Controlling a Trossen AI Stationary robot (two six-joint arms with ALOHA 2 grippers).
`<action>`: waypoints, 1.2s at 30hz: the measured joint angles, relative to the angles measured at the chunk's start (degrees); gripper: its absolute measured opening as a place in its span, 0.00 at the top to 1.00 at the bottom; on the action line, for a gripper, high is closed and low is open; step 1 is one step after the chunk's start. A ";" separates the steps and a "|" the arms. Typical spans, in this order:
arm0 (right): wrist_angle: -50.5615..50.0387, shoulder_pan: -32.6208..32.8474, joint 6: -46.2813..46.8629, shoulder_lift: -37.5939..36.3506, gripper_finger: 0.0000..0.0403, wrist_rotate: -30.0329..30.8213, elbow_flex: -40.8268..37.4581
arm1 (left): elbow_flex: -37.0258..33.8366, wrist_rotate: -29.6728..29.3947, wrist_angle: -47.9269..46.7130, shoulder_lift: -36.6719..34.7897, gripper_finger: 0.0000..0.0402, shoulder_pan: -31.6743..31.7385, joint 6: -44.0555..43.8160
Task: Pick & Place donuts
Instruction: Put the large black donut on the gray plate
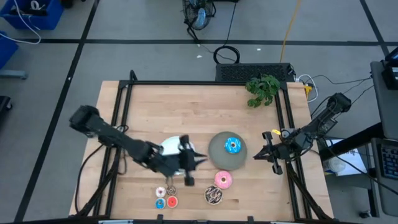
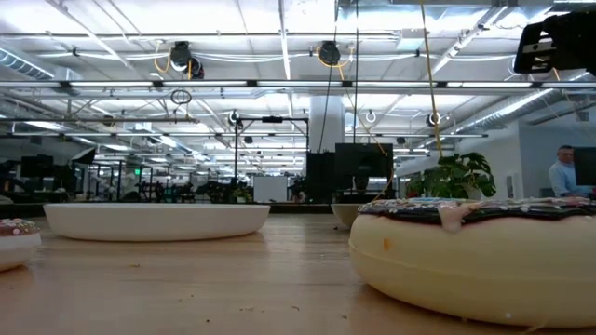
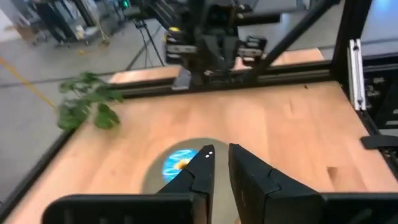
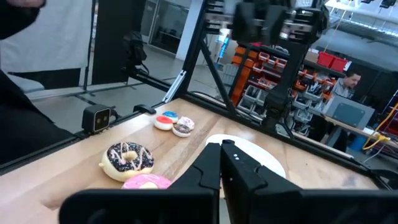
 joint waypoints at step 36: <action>1.02 0.00 2.67 0.04 1.00 0.17 0.02 | 39.74 27.81 -30.82 41.03 0.46 -3.83 -16.31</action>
